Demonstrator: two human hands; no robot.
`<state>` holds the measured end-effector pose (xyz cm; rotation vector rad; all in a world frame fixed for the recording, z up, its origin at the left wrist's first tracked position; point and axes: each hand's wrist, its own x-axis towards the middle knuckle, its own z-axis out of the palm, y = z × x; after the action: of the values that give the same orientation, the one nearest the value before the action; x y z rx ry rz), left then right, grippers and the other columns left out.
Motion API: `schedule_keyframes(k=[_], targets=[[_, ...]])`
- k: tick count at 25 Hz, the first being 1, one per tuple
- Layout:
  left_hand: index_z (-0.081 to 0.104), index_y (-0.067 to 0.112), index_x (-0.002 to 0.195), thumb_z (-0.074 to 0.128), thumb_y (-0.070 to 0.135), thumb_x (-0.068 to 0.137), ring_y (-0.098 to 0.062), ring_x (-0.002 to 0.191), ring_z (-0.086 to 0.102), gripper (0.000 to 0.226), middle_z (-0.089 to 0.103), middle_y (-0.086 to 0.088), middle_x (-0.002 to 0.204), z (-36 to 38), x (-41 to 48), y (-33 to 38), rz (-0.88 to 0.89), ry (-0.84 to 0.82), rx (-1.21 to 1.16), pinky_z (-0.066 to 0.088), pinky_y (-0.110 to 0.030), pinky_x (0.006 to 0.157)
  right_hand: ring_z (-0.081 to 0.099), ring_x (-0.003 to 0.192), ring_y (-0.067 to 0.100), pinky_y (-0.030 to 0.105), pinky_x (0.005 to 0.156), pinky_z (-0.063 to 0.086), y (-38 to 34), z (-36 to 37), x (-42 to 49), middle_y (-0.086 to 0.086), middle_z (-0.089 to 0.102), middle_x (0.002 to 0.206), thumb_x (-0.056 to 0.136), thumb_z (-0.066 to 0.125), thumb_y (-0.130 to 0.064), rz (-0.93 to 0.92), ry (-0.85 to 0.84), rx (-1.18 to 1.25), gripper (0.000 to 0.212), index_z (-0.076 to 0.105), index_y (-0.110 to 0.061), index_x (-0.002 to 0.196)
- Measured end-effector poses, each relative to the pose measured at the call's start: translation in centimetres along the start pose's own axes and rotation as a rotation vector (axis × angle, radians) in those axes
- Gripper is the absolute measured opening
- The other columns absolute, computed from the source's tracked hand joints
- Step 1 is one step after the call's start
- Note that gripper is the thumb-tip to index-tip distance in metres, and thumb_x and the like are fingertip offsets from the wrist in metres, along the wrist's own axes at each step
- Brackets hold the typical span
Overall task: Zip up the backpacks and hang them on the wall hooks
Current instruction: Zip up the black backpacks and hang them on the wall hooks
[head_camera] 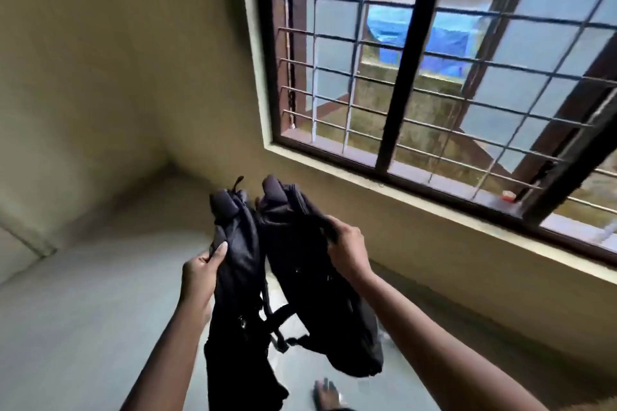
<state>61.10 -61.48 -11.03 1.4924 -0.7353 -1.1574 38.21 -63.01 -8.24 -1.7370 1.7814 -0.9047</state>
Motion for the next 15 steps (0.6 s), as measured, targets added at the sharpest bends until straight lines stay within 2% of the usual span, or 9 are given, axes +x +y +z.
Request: schedule_keyframes(k=[3, 8, 9, 12, 15], targets=[[0.066, 0.007, 0.105, 0.058, 0.016, 0.09, -0.021, 0.086, 0.06, 0.019, 0.065, -0.007, 0.09, -5.4, 2.6, 0.6, -0.021, 0.125, -0.041, 0.047, -0.025, 0.073, 0.066, 0.098, 0.03, 0.03, 0.072, 0.045, -2.5, 6.0, 3.8, 0.009, 0.074, 0.1, 0.084, 0.051, -0.007, -0.062, -0.142, 0.043, 0.032, 0.067, -0.023, 0.107], [0.065, 0.009, 0.092, 0.056, 0.015, 0.091, -0.011, 0.061, 0.066, 0.011, 0.066, -0.006, 0.082, -10.7, 10.4, 2.9, -0.035, 0.276, 0.01, 0.05, -0.018, 0.053, 0.068, 0.096, 0.025, 0.028, 0.073, 0.045, -6.1, 14.3, 13.9, 0.008, 0.075, 0.1, 0.087, 0.053, -0.009, -0.147, -0.315, 0.097, 0.027, 0.069, -0.021, 0.107], [0.066, 0.005, 0.094, 0.056, 0.016, 0.091, -0.013, 0.064, 0.067, 0.014, 0.066, -0.008, 0.082, -11.4, 12.1, 3.7, -0.038, 0.294, 0.009, 0.051, -0.019, 0.058, 0.068, 0.097, 0.024, 0.026, 0.072, 0.042, -6.7, 15.4, 15.6, 0.007, 0.075, 0.101, 0.087, 0.054, -0.011, -0.157, -0.336, 0.091, 0.027, 0.069, -0.021, 0.108], [0.066, -0.001, 0.103, 0.06, 0.019, 0.089, -0.025, 0.091, 0.062, 0.025, 0.068, -0.016, 0.097, -13.9, 16.9, 6.4, -0.066, 0.349, -0.004, 0.046, -0.035, 0.084, 0.067, 0.097, 0.025, 0.023, 0.067, 0.036, -8.3, 19.9, 20.1, 0.008, 0.074, 0.1, 0.088, 0.055, -0.015, -0.213, -0.417, 0.027, 0.023, 0.069, -0.02, 0.106], [0.068, 0.008, 0.093, 0.062, 0.022, 0.087, -0.024, 0.087, 0.063, 0.017, 0.068, -0.014, 0.095, -17.3, 21.1, 7.7, -0.114, 0.419, -0.063, 0.047, -0.039, 0.089, 0.065, 0.095, 0.031, 0.03, 0.067, 0.04, -10.3, 25.4, 24.4, 0.01, 0.074, 0.094, 0.088, 0.053, -0.018, -0.215, -0.496, -0.059, 0.018, 0.068, -0.017, 0.097]])
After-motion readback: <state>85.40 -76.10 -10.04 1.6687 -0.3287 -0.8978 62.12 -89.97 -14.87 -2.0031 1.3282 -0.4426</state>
